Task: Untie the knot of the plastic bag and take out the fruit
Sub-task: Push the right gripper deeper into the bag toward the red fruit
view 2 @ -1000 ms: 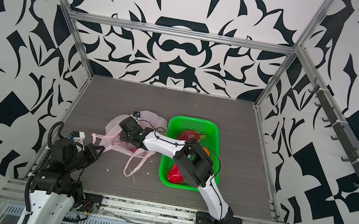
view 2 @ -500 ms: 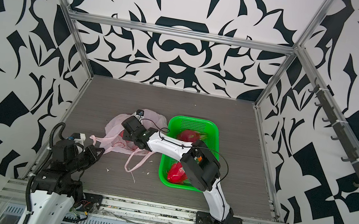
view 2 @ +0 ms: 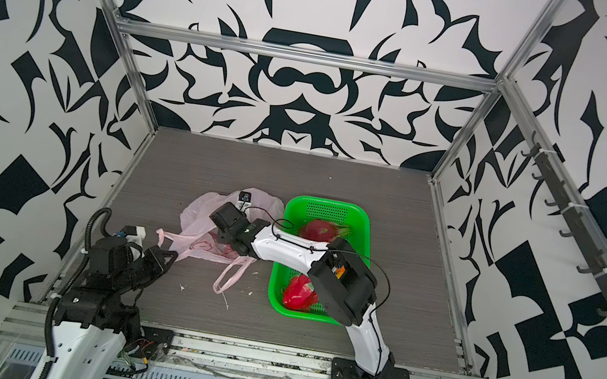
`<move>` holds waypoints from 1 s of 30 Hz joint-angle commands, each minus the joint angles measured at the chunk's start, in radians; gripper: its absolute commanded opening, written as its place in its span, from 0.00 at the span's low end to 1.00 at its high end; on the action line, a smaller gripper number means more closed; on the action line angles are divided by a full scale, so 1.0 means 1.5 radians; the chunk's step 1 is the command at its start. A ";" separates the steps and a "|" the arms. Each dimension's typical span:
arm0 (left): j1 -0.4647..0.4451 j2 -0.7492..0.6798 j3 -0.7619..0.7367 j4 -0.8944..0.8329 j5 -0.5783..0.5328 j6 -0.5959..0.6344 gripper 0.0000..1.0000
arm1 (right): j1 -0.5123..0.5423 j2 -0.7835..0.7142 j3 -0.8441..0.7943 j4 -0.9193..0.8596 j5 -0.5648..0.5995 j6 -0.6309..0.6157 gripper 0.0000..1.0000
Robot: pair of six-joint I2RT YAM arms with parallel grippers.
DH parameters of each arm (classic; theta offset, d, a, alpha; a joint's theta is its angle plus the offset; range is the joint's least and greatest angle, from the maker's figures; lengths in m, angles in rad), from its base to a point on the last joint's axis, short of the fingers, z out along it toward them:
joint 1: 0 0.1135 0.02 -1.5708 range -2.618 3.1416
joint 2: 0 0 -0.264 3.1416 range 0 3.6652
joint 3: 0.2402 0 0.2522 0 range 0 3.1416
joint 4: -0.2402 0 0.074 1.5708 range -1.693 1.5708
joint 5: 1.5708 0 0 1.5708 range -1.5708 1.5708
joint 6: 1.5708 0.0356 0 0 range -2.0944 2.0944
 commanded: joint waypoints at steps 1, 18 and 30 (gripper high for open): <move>0.000 -0.004 -0.010 0.005 0.009 -0.002 0.00 | -0.001 -0.013 0.004 -0.021 0.026 -0.006 0.27; 0.000 0.002 -0.016 0.017 0.023 -0.006 0.00 | 0.006 0.033 0.041 -0.018 -0.032 0.015 0.63; 0.000 -0.007 -0.022 0.017 0.033 -0.008 0.00 | 0.007 0.070 0.072 -0.033 -0.049 0.038 0.69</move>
